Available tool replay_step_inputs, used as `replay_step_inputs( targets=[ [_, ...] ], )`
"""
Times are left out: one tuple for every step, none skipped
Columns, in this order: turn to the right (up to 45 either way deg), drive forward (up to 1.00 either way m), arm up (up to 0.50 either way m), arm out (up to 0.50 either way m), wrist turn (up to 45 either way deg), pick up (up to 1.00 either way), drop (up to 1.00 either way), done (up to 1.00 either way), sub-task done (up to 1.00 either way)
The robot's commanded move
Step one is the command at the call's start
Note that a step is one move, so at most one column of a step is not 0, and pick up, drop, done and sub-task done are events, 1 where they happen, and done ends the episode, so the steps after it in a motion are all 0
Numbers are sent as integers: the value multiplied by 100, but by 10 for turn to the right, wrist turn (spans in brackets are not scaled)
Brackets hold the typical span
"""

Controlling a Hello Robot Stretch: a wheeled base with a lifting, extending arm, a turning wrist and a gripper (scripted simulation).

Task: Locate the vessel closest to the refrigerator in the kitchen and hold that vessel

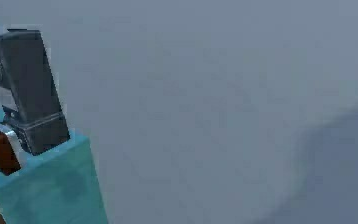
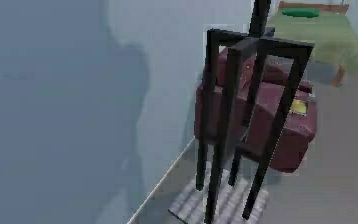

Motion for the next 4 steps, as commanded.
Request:
replay_step_inputs(
  targets=[
    [450,0,0,0,0,0,0,0,0],
    [450,0,0,0,0,0,0,0,0],
    [450,0,0,0,0,0,0,0,0],
    [360,0,0,0,0,0,0,0,0]
  ],
)
